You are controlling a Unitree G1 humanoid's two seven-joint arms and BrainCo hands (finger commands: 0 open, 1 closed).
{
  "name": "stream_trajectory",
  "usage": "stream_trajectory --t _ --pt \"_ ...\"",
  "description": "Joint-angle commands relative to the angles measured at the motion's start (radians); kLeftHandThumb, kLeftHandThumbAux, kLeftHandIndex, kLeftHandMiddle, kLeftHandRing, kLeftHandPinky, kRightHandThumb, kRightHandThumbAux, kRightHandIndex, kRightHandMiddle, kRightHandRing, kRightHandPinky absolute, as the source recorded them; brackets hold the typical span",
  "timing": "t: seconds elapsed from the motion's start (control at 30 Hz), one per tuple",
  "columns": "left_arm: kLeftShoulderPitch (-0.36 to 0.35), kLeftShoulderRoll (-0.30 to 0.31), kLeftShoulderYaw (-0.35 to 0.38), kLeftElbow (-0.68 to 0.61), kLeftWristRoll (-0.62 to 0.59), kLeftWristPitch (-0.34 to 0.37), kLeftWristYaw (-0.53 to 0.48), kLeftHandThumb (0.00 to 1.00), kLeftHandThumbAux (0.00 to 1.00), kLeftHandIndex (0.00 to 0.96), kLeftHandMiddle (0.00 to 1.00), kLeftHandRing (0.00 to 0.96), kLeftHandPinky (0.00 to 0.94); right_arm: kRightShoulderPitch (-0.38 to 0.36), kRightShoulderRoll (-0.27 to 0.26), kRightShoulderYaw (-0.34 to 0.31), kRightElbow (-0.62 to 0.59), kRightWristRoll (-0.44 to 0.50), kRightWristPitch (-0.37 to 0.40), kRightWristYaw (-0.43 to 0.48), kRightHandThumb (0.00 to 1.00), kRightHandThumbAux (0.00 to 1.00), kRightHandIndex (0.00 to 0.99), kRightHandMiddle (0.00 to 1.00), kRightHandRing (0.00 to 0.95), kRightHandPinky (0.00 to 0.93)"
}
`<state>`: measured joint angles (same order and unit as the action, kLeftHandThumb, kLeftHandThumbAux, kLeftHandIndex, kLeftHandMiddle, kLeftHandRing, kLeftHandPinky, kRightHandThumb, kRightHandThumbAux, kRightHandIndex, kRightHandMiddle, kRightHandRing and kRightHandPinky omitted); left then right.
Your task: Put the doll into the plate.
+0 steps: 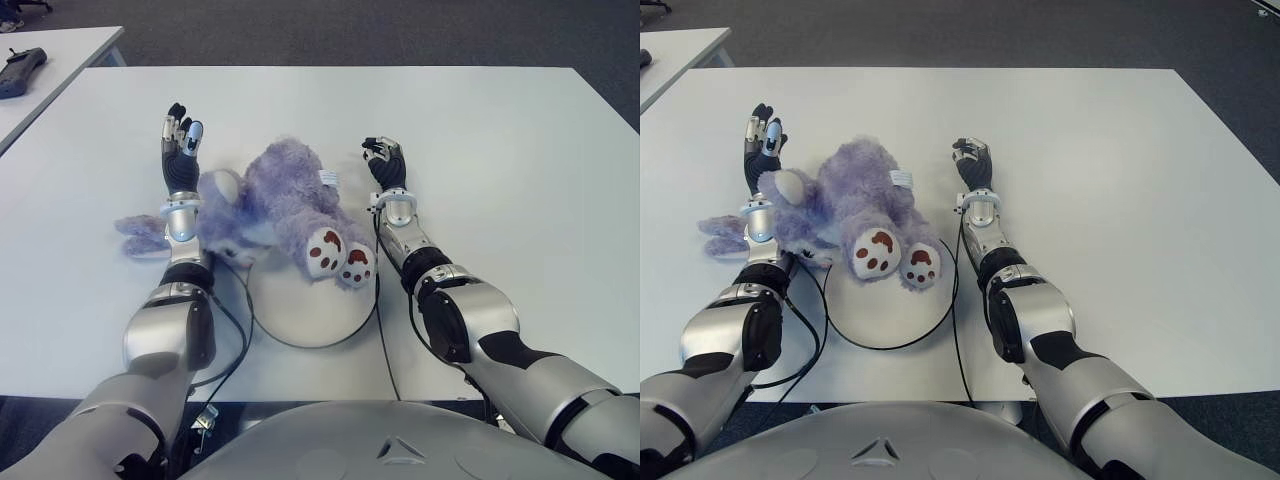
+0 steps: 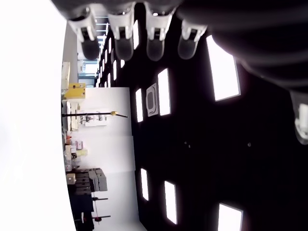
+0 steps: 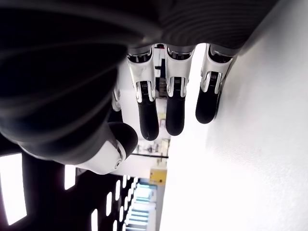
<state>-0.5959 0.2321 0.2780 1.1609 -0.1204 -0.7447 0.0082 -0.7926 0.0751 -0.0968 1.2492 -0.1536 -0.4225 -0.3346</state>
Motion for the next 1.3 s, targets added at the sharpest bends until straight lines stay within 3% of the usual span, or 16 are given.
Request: stream_trajectory --t 0.03,0.33,1.3 --pt "0.251 -0.164 -0.021 0.158 0.035 0.068 0.046 0.000 0.393 0.000 0.024 0.000 0.000 0.213 0.118 -0.007 0.115 0.011 0.085 0.010 0.704 0.734 0.408 0.259 0.216 0.198" --pt "0.269 -0.144 -0.058 0.165 0.085 0.098 0.068 0.000 0.401 0.000 0.017 0.000 0.000 0.216 0.118 0.000 0.115 0.005 0.081 0.014 0.702 0.733 0.408 0.240 0.200 0.193" --pt "0.271 -0.130 -0.039 0.170 0.061 0.122 0.054 0.000 0.422 0.000 0.016 0.000 0.000 0.215 0.132 0.009 0.116 0.005 0.085 0.007 0.700 0.732 0.408 0.228 0.188 0.176"
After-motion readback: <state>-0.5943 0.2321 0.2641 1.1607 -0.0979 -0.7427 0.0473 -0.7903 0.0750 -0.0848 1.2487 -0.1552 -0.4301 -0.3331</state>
